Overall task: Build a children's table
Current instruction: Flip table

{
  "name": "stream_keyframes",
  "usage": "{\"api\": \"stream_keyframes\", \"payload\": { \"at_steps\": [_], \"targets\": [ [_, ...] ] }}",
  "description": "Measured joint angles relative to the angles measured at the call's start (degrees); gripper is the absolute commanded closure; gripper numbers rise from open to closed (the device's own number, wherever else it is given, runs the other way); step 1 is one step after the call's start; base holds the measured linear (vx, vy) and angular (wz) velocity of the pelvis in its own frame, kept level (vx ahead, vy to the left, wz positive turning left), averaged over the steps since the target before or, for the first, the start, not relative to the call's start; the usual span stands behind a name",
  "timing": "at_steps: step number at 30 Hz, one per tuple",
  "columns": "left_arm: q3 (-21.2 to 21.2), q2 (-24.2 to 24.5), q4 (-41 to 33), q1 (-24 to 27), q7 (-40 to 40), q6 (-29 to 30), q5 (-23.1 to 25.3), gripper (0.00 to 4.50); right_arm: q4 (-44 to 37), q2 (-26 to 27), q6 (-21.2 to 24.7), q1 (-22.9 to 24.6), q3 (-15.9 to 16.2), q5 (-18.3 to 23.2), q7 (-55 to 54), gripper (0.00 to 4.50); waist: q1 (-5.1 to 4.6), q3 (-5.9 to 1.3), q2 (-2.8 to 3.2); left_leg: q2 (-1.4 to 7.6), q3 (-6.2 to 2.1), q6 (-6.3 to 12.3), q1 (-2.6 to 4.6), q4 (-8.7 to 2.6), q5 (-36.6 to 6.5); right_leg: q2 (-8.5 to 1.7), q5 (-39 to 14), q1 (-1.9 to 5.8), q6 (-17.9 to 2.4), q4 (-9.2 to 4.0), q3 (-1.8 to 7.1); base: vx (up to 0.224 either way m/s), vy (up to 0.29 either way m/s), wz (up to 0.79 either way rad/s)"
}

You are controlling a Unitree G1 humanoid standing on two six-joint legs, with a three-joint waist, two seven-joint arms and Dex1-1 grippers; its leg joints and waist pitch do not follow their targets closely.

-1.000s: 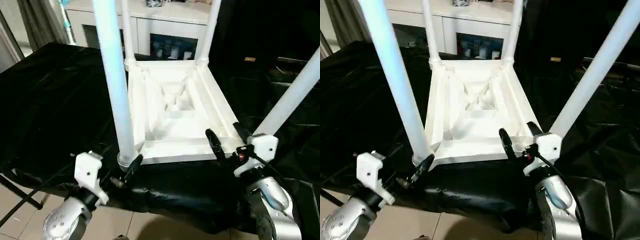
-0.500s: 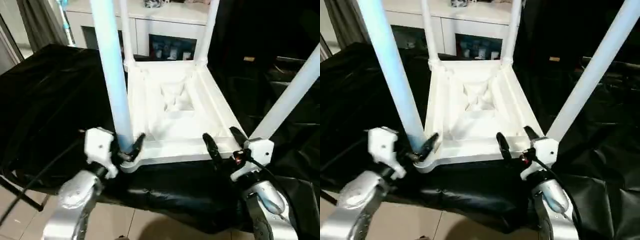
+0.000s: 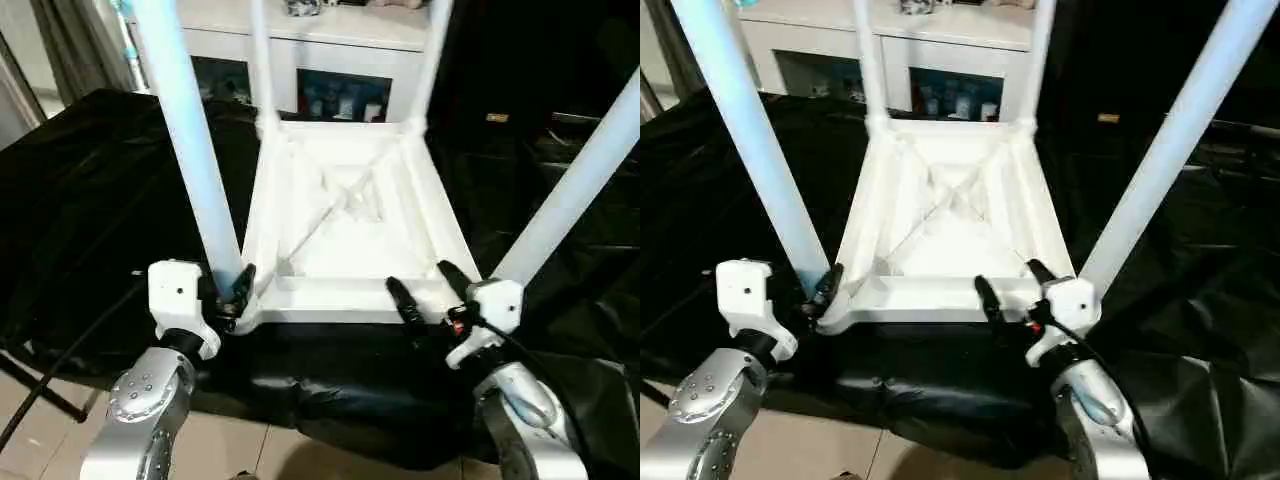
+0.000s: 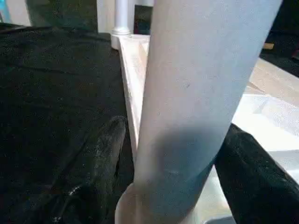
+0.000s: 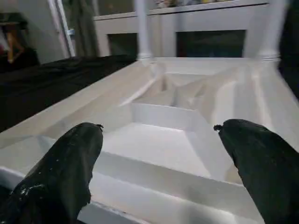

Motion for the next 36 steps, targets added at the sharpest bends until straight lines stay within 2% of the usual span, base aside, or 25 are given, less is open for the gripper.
{"api": "stream_keyframes", "payload": {
  "at_steps": [1,3,7,9,11,15,25,30,32,34,36],
  "targets": [
    [-0.1,0.0,-0.1,0.0,0.0,0.4,0.0,1.62,0.0,0.0,0.2,-0.1,0.0,0.2,0.1,0.0,0.06,0.0,0.0,-0.01,0.0,0.0,-0.01,0.0,0.0,-0.01,0.0,0.0,0.0,0.0,0.0,0.0,0.0,0.0],
    [-0.5,-0.2,-0.1,-0.4,0.0,1.5,0.0,1.66,0.0,-0.1,0.7,-0.5,0.1,0.4,0.3,0.0,0.03,0.0,0.0,-0.01,0.01,0.0,0.0,0.0,0.0,-0.01,0.0,0.0,0.0,-0.01,0.01,0.0,0.0,0.0],
    [-0.5,-0.6,0.0,-1.3,0.0,2.4,0.0,2.06,0.1,-0.8,0.7,-1.3,1.5,0.4,1.1,0.0,-0.06,0.0,0.0,-0.01,0.01,0.0,0.0,-0.01,0.0,0.0,0.0,-0.01,0.0,0.0,0.01,0.0,0.0,0.0],
    [-0.6,-0.1,0.3,-1.6,-0.3,2.5,0.1,2.1,0.1,-1.0,1.2,-1.3,2.0,0.5,2.0,0.0,0.08,-0.02,0.06,-0.01,0.01,0.0,-0.01,0.0,0.0,-0.01,0.0,-0.01,0.0,-0.02,0.01,0.0,0.0,0.0],
    [-0.9,0.4,1.3,-2.8,-0.8,2.9,0.1,2.33,0.1,-1.3,2.0,-1.3,2.5,1.0,3.2,0.0,0.24,-0.01,0.14,-0.03,0.0,0.01,-0.02,0.0,0.0,-0.02,0.0,0.0,0.0,-0.02,0.02,0.0,0.0,0.0],
    [-1.7,1.3,4.8,-6.1,-1.8,3.3,0.5,2.39,1.0,-3.1,2.5,-1.9,3.6,1.3,5.9,0.0,0.6,-0.07,0.83,-0.13,0.02,0.01,-0.01,0.01,0.0,-0.06,0.1,0.02,0.1,-0.03,0.15,0.0,0.0,0.0],
    [-1.9,-0.6,9.5,-11.0,-1.3,3.0,1.4,2.44,-1.1,-5.9,9.1,-4.0,3.3,6.7,10.6,0.0,0.46,0.26,0.44,-0.14,0.07,0.21,-0.08,-0.01,0.1,-0.06,0.3,-0.05,0.1,-0.1,0.22,0.0,0.0,0.0],
    [1.2,-5.8,10.0,-9.3,-2.1,-0.7,-1.9,2.44,-3.0,-5.6,10.9,-1.7,3.8,8.0,10.5,0.0,-0.13,0.78,1.31,-0.19,0.24,0.37,-0.29,-0.19,0.2,-0.08,0.4,-0.08,0.3,-0.7,0.35,0.0,0.0,0.0],
    [3.0,-7.4,10.0,-8.1,-3.7,-2.4,-4.0,2.44,-3.0,-5.5,11.2,-1.1,4.1,7.9,10.3,0.0,-0.21,0.95,1.36,-0.2,0.37,0.68,-0.49,-0.3,0.4,-0.11,0.4,-0.34,0.3,-0.76,0.38,0.0,0.0,0.0],
    [4.0,-8.2,10.0,-7.5,-4.5,-3.3,-7.1,2.44,-3.1,-5.1,11.4,-1.1,4.2,8.1,10.0,0.0,-0.08,0.82,1.55,-0.19,0.39,1.18,-0.95,-0.34,0.7,-0.1,0.4,-0.82,0.3,-0.73,0.36,0.0,0.0,0.0],
    [4.2,-9.7,9.9,-7.0,-5.6,-3.9,-10.3,2.44,-3.1,-4.5,12.0,-1.1,4.1,8.5,9.3,0.0,0.1,0.91,1.38,-0.19,0.4,1.3,-1.27,-0.33,0.8,-0.1,0.4,-1.06,0.4,-0.75,0.36,0.0,0.0,0.0]
  ]
}}
